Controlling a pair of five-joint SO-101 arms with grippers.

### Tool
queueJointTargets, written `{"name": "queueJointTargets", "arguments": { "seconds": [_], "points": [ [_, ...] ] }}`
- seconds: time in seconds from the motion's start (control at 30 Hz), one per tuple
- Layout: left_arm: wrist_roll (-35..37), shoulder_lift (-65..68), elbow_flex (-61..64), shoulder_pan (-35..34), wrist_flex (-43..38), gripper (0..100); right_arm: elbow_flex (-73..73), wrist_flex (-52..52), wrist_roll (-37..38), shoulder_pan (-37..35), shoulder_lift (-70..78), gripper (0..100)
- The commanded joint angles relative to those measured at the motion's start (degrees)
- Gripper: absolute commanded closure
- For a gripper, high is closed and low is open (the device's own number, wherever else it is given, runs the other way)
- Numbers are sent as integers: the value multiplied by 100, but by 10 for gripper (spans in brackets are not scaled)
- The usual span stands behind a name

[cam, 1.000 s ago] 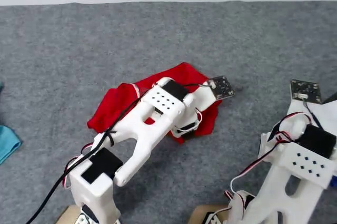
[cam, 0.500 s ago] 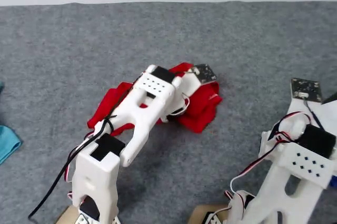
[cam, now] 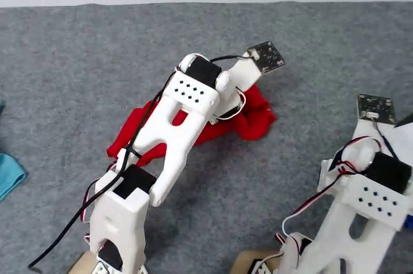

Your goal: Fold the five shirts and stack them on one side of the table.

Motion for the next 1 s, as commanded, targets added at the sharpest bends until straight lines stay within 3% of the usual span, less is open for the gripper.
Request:
{"name": "queueJointTargets", "arguments": {
  "seconds": [0.0,0.1,0.3,0.47,0.8,0.97],
  "points": [
    [97,-369,-251,-79,167,902,-18,-57,53,-66,-84,987],
    [88,-396,-268,-237,299,800,-18,-66,53,-75,-75,987],
    [-431,-721,-567,-343,791,790,-62,-66,62,-127,-75,987],
    [-431,-1196,-1095,-826,853,790,-70,-13,53,-1174,-84,986],
    [-202,-1301,-1218,-3666,1002,791,-132,-198,62,-3424,699,986],
    [0,-1301,-963,-4853,993,791,-879,-303,26,-4567,1675,986]
  ]
}}
